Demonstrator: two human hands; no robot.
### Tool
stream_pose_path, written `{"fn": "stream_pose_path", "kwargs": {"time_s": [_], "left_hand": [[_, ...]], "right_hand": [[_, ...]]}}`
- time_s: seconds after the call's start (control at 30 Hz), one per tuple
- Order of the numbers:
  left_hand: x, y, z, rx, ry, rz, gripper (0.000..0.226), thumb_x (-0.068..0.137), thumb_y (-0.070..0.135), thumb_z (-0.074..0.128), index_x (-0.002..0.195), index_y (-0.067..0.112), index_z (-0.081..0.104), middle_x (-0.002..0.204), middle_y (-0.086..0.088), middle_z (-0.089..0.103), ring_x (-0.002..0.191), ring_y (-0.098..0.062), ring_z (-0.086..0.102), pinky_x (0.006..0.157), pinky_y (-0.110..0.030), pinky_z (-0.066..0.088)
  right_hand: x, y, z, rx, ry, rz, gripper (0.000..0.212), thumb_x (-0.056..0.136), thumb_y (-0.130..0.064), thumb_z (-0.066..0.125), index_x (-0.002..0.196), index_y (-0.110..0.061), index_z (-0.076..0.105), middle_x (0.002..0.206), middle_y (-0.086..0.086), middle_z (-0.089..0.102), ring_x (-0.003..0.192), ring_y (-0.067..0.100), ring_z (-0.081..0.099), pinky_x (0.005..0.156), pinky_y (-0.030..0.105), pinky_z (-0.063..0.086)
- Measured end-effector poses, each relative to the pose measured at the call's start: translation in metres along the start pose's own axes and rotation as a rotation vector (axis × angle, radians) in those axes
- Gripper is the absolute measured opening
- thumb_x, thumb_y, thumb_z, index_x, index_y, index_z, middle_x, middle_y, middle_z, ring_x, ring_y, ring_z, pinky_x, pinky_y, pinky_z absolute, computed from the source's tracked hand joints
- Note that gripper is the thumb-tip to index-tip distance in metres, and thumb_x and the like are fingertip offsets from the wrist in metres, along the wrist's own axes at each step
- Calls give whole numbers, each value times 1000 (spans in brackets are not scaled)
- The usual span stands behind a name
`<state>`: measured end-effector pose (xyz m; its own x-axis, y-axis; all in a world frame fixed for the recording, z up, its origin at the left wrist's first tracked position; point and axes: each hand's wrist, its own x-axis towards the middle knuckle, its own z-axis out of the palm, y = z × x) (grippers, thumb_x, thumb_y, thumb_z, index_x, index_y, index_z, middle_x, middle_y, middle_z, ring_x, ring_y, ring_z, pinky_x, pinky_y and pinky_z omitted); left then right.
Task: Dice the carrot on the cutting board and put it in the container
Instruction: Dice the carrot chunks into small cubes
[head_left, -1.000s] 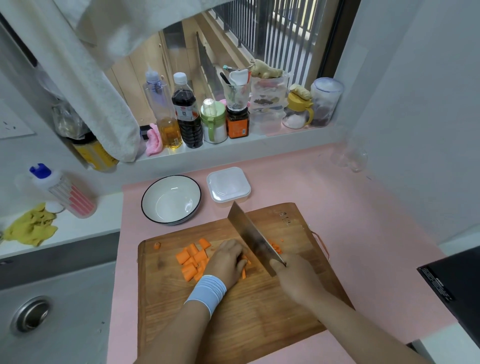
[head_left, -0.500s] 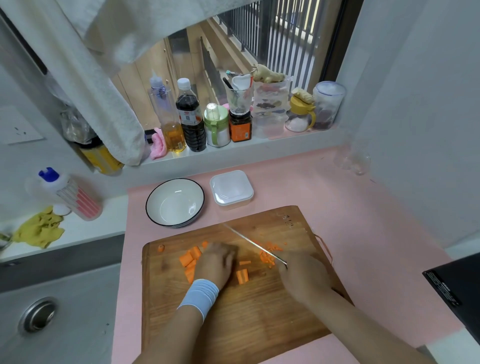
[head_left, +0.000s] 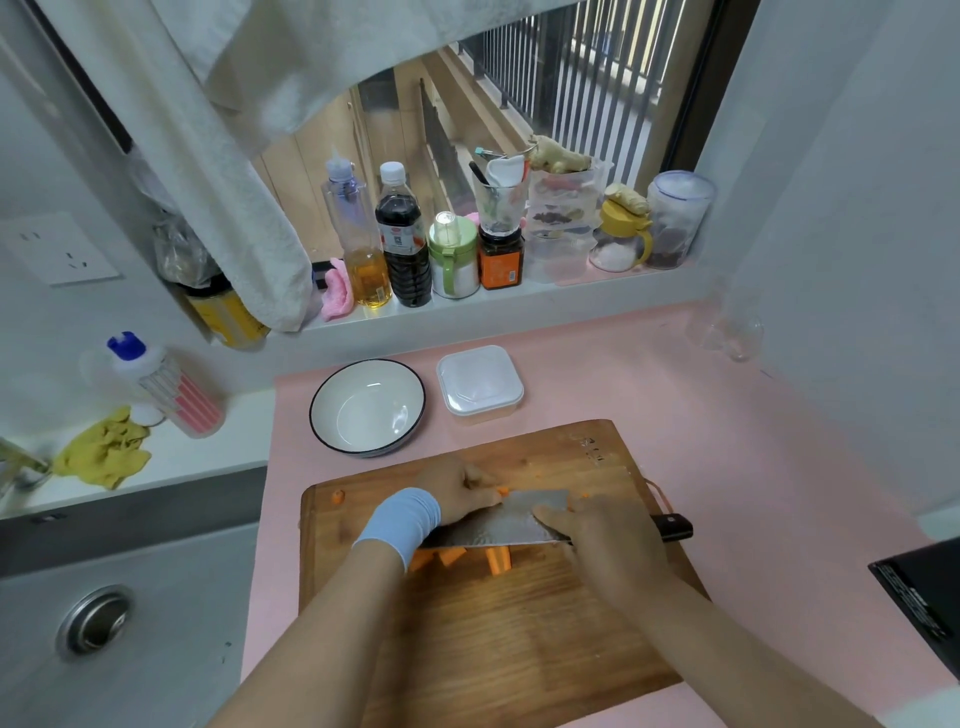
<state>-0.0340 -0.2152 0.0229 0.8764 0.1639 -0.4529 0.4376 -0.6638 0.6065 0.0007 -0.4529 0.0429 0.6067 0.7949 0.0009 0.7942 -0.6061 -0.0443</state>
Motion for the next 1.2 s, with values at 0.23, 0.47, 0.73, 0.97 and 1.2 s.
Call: {"fn": "stream_pose_path", "kwargs": {"time_s": [0.23,0.47,0.73,0.97,1.2], "left_hand": [[14,5,24,-184,98,23,5,85,23,74,85,20,78,74,22,65,75,-1,62,63,-4,41],[25,16,10,-440,376,-11,16,91,26,62,81,17,70,77,12,67,75,-6,59,76,-23,48],[33,30,26,-190,12,-9,21,89,27,55,69,25,57,70,12,70,68,-9,58,86,-36,52],[21,28,11,-287,356,17,15,93,26,60,81,23,68,83,13,67,82,-6,59,74,-23,42],[-8,-19,19,-548,628,-152,9,88,18,68,83,24,72,86,8,70,84,-14,62,82,-26,47]], "right_hand": [[-10,9,4,75,-14,50,34,72,-18,79,98,-38,72,70,-8,63,63,11,57,49,28,46],[-19,27,3,107,-86,186,21,80,-12,61,90,-31,62,75,-7,62,68,11,57,53,29,44],[-21,27,-9,73,-108,172,28,84,-10,57,97,-35,64,74,-6,61,65,14,52,46,26,24],[-27,27,-13,194,-133,280,26,92,-13,54,101,-34,67,85,-9,66,72,9,54,52,15,32],[-23,14,-16,389,-175,545,25,98,-28,50,106,-37,73,86,-11,68,79,14,64,63,28,52]]}}
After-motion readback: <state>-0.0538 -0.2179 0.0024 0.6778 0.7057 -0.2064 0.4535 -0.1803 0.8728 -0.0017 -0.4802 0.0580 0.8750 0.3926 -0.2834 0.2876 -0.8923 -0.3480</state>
